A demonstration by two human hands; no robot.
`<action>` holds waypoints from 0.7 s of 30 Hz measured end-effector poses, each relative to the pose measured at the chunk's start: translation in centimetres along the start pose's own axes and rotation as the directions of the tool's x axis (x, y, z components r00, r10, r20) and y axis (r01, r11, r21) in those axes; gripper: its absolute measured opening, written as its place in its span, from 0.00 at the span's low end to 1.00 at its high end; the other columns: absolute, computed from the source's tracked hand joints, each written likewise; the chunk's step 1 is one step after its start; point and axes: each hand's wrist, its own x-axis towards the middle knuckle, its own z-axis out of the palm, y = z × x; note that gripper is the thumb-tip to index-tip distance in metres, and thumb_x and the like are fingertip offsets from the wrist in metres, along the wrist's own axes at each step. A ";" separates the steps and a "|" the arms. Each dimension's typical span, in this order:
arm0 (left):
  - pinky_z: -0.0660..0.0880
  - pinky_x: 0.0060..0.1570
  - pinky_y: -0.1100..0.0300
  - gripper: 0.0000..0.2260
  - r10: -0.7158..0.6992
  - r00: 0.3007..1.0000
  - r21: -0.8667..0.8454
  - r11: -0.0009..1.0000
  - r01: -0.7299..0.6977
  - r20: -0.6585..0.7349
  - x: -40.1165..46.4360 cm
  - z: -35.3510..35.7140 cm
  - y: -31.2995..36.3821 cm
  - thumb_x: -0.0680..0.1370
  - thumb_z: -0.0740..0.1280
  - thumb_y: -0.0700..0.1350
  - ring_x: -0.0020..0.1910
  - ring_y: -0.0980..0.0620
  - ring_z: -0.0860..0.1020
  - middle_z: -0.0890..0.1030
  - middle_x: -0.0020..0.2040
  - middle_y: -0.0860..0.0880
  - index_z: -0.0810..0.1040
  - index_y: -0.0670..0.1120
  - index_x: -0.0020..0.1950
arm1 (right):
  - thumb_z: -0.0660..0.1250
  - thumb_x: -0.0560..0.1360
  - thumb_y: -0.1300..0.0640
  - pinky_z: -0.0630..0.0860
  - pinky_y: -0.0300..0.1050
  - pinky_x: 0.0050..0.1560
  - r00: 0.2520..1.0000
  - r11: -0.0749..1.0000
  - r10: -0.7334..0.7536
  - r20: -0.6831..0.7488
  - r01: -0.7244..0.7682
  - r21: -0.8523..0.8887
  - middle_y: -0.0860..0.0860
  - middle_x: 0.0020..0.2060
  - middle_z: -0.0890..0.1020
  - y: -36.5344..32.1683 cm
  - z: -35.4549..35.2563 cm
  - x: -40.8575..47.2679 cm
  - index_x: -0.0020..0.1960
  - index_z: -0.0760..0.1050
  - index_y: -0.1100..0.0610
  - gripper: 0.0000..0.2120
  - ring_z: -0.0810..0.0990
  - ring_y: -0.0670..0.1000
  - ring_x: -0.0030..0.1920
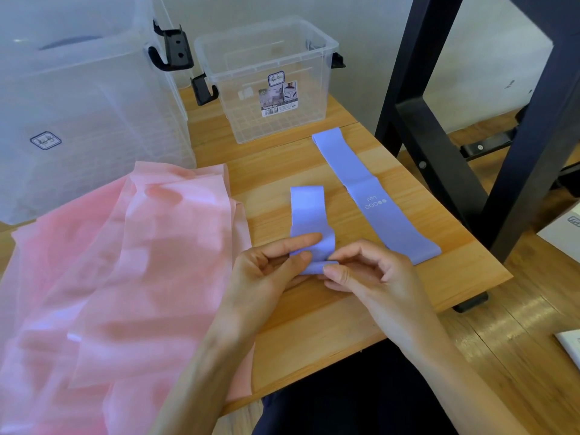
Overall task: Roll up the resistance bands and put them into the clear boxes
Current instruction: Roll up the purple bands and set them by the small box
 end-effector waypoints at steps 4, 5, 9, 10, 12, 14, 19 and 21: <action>0.79 0.52 0.65 0.12 0.014 1.000 0.016 1.000 -0.013 -0.023 0.0 0.3 0.1 0.79 0.66 0.36 0.50 0.55 0.84 0.87 0.46 0.48 0.85 0.50 0.51 | 0.72 0.72 0.70 0.83 0.44 0.40 0.999 0.998 0.030 -0.040 -0.029 0.048 0.53 0.36 0.83 -0.1 0.2 0.2 0.49 0.72 0.62 0.11 0.86 0.55 0.38; 0.78 0.55 0.64 0.12 0.015 1.000 0.032 0.999 -0.014 -0.022 0.0 0.2 0.1 0.79 0.66 0.36 0.52 0.55 0.83 0.87 0.47 0.48 0.85 0.50 0.52 | 0.72 0.72 0.70 0.82 0.44 0.39 0.999 0.998 0.042 -0.033 -0.040 0.048 0.53 0.35 0.83 -0.2 0.1 0.2 0.49 0.71 0.62 0.12 0.86 0.55 0.37; 0.75 0.56 0.65 0.14 0.027 1.000 0.078 0.997 -0.026 -0.016 -0.1 0.0 0.0 0.79 0.66 0.38 0.50 0.57 0.80 0.85 0.48 0.49 0.86 0.56 0.51 | 0.72 0.72 0.68 0.82 0.44 0.37 0.995 0.994 0.101 -0.018 -0.100 0.034 0.57 0.34 0.83 -0.6 -0.1 0.2 0.50 0.71 0.63 0.12 0.85 0.55 0.35; 0.75 0.55 0.65 0.14 0.027 1.000 0.070 0.997 -0.026 -0.010 -0.1 0.0 0.1 0.78 0.67 0.37 0.48 0.57 0.80 0.85 0.47 0.50 0.86 0.55 0.51 | 0.72 0.72 0.67 0.83 0.45 0.36 0.994 0.993 0.111 -0.023 -0.110 0.029 0.57 0.34 0.83 -0.6 -0.2 0.2 0.50 0.72 0.63 0.11 0.85 0.55 0.34; 0.77 0.55 0.66 0.12 0.032 0.999 0.045 0.998 -0.032 0.006 -0.2 0.0 0.2 0.77 0.68 0.37 0.49 0.56 0.83 0.86 0.46 0.48 0.85 0.52 0.54 | 0.73 0.72 0.65 0.83 0.46 0.36 0.993 0.993 0.117 -0.032 -0.117 0.022 0.57 0.34 0.84 -0.8 -0.2 0.2 0.49 0.75 0.64 0.09 0.85 0.56 0.34; 0.78 0.53 0.64 0.11 0.035 0.999 0.023 0.999 -0.035 0.008 0.0 -0.1 0.1 0.76 0.68 0.40 0.51 0.53 0.83 0.87 0.48 0.46 0.84 0.49 0.56 | 0.74 0.70 0.62 0.83 0.46 0.38 0.993 0.993 0.114 -0.010 -0.114 0.024 0.57 0.35 0.85 -0.9 -0.2 0.1 0.49 0.79 0.62 0.10 0.86 0.56 0.36; 0.78 0.47 0.68 0.11 0.033 0.999 -0.006 0.999 -0.033 0.012 -0.1 0.1 0.0 0.74 0.67 0.44 0.53 0.55 0.83 0.86 0.51 0.51 0.84 0.48 0.55 | 0.74 0.70 0.67 0.83 0.43 0.39 0.991 0.987 0.136 -0.019 -0.134 0.084 0.59 0.39 0.85 -1.0 0.1 -0.3 0.48 0.81 0.61 0.08 0.87 0.57 0.39; 0.76 0.49 0.69 0.13 0.054 0.998 0.013 0.998 -0.054 0.034 -0.3 0.1 0.1 0.71 0.69 0.45 0.51 0.59 0.83 0.86 0.49 0.52 0.84 0.49 0.55 | 0.74 0.71 0.66 0.83 0.44 0.37 0.988 0.986 0.155 -0.028 -0.153 0.068 0.61 0.37 0.85 -1.2 0.1 -0.3 0.45 0.80 0.64 0.05 0.86 0.57 0.37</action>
